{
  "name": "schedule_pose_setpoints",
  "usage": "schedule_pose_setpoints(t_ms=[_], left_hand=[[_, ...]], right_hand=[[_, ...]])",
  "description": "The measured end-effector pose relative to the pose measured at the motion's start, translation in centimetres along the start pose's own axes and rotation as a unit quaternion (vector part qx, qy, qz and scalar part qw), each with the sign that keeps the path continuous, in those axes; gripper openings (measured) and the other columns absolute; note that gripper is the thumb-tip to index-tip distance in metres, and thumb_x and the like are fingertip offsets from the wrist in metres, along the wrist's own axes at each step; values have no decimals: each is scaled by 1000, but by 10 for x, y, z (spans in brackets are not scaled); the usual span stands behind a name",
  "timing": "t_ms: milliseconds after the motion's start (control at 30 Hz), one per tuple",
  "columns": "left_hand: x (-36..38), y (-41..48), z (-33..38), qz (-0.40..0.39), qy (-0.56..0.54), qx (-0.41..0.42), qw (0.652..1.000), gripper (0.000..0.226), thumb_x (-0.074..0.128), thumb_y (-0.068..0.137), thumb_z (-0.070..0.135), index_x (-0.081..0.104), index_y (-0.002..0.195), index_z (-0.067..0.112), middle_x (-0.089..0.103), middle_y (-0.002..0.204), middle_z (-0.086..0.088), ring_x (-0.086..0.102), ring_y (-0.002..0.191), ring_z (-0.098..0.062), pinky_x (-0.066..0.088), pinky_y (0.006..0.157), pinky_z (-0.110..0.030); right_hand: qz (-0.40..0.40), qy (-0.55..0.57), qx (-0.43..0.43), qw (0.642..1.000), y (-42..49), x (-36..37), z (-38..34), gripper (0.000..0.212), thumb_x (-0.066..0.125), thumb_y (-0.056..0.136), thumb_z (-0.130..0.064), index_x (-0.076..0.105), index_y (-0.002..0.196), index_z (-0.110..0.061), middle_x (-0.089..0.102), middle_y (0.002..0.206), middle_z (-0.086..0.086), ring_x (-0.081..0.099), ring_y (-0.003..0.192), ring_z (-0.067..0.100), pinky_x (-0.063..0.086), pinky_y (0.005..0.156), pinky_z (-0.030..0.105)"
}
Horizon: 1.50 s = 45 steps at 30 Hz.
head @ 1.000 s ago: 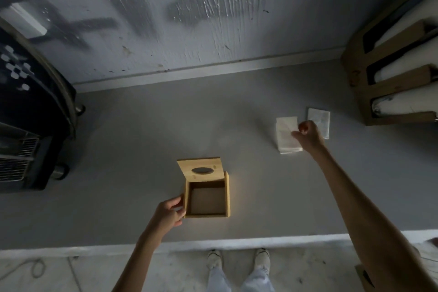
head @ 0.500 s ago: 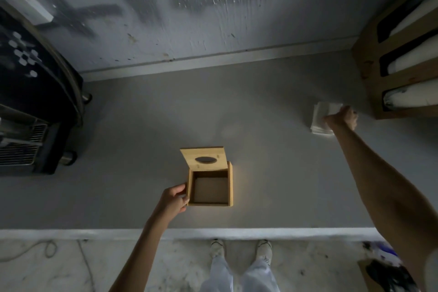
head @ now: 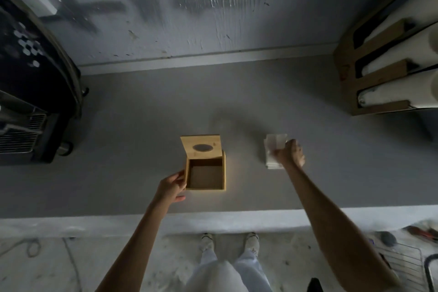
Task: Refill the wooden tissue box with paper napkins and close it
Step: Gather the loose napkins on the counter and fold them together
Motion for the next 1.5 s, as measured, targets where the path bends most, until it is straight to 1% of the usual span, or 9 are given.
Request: schedule_pose_setpoints(t_ms=[300,467,600,700,767,900,1067,1200,1500], left_hand=[[45,-41,-73,103,-216,-34,970,52,48,93,50,52,112,2,57,82,-10,54,59,-18,50,54,-32],[148,-54,-91,-23,-168,-21,985,58,62,84,54,54,115,6,65,89,-10,62,67,-19,53,56,-30],[177,-29,-109,-18,-168,61,984,106,83,31,73,59,111,7,70,105,-17,70,91,-30,60,76,-46],[178,-59,-80,-31,-219,60,973,77,90,53,42,56,109,3,65,106,-18,65,98,-31,54,90,-48],[185,-66,-65,-38,-170,71,982,46,82,71,23,61,104,2,67,99,-14,66,91,-28,56,77,-38],[182,-75,-12,-4,-56,213,976,21,71,79,10,66,99,5,70,92,-9,65,80,-21,52,59,-18],[190,-94,28,-16,52,384,922,37,62,83,48,63,95,13,66,87,0,60,76,-4,48,63,-8],[201,-81,23,-21,142,395,907,23,56,92,32,59,102,12,64,95,-3,61,87,-14,46,72,-13],[209,-75,16,19,220,400,889,33,57,93,11,52,126,8,56,128,-11,53,120,-24,43,100,-30]], right_hand=[[-25,102,68,992,-133,56,72,43,74,74,-23,49,106,-8,65,104,20,62,99,39,47,80,42],[-75,197,113,971,-168,83,103,37,78,68,-29,68,94,-5,71,91,16,68,82,32,52,69,34],[-151,405,166,886,-186,104,118,30,80,70,-16,68,90,3,70,79,16,68,72,30,58,67,40],[-232,534,135,802,-186,105,107,28,76,76,-4,64,100,5,69,90,23,68,85,36,60,74,41],[-283,551,92,780,-186,95,97,37,77,77,-8,62,108,7,66,99,29,66,94,38,58,77,40],[-256,512,-28,819,-162,51,87,16,69,83,-5,68,99,-6,64,85,14,60,81,24,49,73,31],[-150,397,-170,889,-130,6,76,53,68,81,8,50,128,-7,64,108,11,63,95,23,55,73,20],[-95,241,-219,941,-126,11,76,58,66,83,-2,49,135,-20,58,130,7,56,115,26,49,96,38],[-116,193,-232,946,-136,30,75,51,49,96,-7,35,145,-16,44,147,10,43,134,28,35,103,30]])
Point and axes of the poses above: each hand's wrist, its own y-axis towards the middle knuckle, its own x-axis out of the palm, z = x × y, the point moved 10 cm from there along y, towards the middle knuckle
